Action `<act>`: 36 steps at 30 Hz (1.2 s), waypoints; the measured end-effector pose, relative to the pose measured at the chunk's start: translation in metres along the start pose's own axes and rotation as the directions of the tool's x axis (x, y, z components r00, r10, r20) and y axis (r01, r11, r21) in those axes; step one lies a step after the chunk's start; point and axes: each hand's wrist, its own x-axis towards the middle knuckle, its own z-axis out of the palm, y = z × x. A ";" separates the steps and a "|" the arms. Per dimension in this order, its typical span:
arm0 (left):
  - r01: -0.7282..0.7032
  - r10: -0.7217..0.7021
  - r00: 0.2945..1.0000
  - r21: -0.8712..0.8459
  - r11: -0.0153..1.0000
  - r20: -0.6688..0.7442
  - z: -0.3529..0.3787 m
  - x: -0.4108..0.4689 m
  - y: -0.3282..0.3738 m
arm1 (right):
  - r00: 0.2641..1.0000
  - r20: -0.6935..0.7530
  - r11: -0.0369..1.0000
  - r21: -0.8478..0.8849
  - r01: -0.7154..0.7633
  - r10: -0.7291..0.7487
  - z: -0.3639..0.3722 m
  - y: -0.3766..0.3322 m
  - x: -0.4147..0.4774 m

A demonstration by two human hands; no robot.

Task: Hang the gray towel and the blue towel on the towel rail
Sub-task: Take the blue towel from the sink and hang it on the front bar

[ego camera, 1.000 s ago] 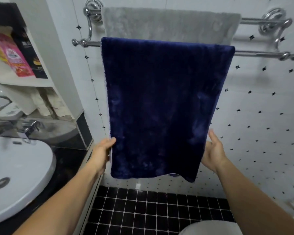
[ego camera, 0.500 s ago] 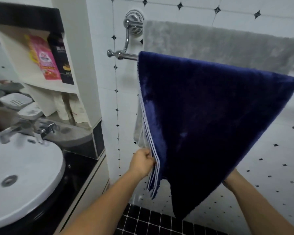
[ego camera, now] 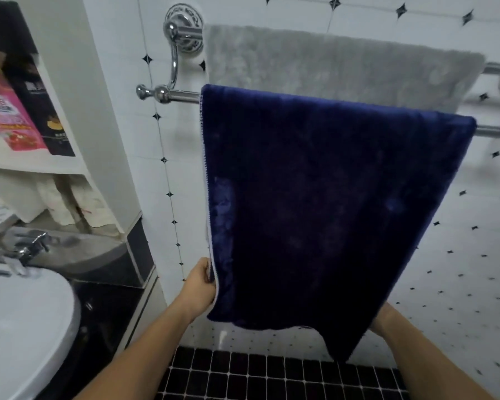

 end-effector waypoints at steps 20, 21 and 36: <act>0.072 -0.070 0.966 0.002 0.997 -0.249 -0.028 -0.047 0.000 | 0.944 -0.193 0.963 -0.035 0.267 -0.269 -0.050 0.020 -0.026; 0.065 -0.067 0.962 -0.015 0.998 -0.265 -0.033 -0.057 0.005 | 0.930 -0.215 0.954 -0.030 0.298 -0.297 -0.055 0.012 -0.032; -0.226 0.186 0.950 -0.139 0.964 -0.250 -0.029 -0.077 0.175 | 0.801 -0.126 0.811 -0.052 0.583 -0.585 -0.081 -0.134 -0.101</act>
